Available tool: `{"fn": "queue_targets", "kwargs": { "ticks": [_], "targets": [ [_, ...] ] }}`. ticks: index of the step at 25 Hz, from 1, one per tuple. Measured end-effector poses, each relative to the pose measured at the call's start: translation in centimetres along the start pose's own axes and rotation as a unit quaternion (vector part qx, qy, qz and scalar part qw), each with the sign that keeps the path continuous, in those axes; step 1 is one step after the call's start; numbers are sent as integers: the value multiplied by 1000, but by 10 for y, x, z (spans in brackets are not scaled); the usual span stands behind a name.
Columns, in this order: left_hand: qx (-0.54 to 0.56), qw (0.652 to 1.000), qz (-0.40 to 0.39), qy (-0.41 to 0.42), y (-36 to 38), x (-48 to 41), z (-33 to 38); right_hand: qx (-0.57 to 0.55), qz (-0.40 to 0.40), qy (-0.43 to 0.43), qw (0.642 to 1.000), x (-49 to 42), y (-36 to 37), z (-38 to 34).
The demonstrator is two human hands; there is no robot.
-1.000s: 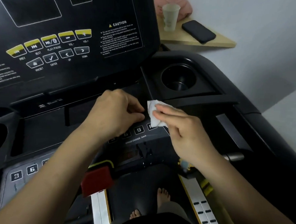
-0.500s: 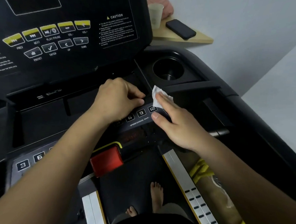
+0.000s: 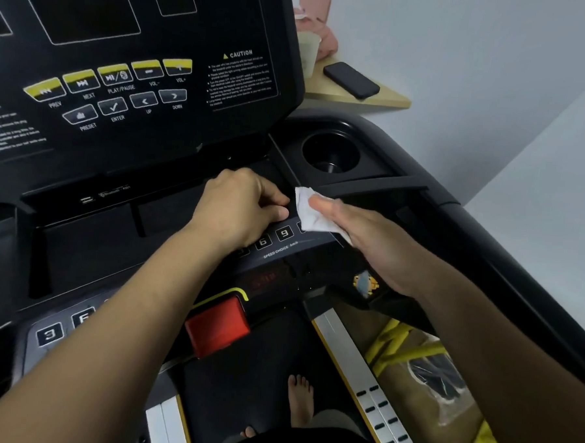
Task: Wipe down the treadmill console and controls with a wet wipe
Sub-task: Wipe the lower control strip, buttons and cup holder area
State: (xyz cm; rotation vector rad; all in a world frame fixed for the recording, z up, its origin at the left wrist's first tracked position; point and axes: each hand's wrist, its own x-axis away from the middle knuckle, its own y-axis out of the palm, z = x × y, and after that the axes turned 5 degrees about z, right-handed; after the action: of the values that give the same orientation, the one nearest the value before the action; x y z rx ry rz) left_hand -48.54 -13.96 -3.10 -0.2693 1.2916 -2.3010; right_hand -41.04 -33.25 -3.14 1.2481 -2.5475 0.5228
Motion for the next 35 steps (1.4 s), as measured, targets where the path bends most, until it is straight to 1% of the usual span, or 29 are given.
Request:
{"fn": "queue_targets", "kwargs": {
  "ticks": [1,2,3,5,6,8,10,13,14,16,18,20,21,23,25,26,28,30,32,35],
  "targets": [
    [-5,1000,1,1,1,0,-1,-10,-6,0,1000,1,-5,1],
    [-7,1000,1,0,1,0,-2,0,9,-9,1000,2,-9,5],
    [-3,1000,2,-4,2,0,-2,14,51,-24,998,2,-12,12],
    [6,1000,0,-9,2,0,-3,22,172,-59,983,0,-12,22],
    [5,1000,1,-8,1,0,-4,32,205,-73,975,-3,-9,25],
    [-5,1000,2,1,0,0,-4,49,212,-82,973,-11,-2,25],
    [-14,1000,-1,2,1,0,-3,41,210,-88,973,-18,6,23],
    [-13,1000,-5,-5,3,-2,-7,79,231,-142,959,-17,18,22],
    [-13,1000,-5,-6,3,-2,-8,69,232,-153,958,-14,17,21],
    [-12,1000,-6,-5,3,-3,-9,16,238,-162,958,-10,7,21],
    [-10,1000,-9,-3,3,-4,-9,-23,251,-153,956,-11,-2,24],
    [-8,1000,-10,1,3,-5,-9,-26,256,-128,958,-15,-2,28],
    [-6,1000,-9,2,3,-5,-9,-8,258,-121,959,-17,0,31],
    [-3,1000,-6,-1,2,-3,-9,72,272,-117,952,-22,3,34],
    [-3,1000,-3,-3,2,-3,-8,164,291,-128,934,-25,7,31],
    [-3,1000,-4,-2,3,-3,-8,187,297,-136,927,-26,12,30],
    [0,1000,-3,-1,3,-3,-9,193,300,-144,923,-31,22,27],
    [4,1000,-5,-4,3,-2,-10,186,285,-128,931,-32,23,23],
    [7,1000,-5,-9,2,-1,-8,219,235,-99,942,-25,11,26],
    [9,1000,-13,-11,-1,-5,-4,290,143,-49,945,-8,-12,35]
  ]
}}
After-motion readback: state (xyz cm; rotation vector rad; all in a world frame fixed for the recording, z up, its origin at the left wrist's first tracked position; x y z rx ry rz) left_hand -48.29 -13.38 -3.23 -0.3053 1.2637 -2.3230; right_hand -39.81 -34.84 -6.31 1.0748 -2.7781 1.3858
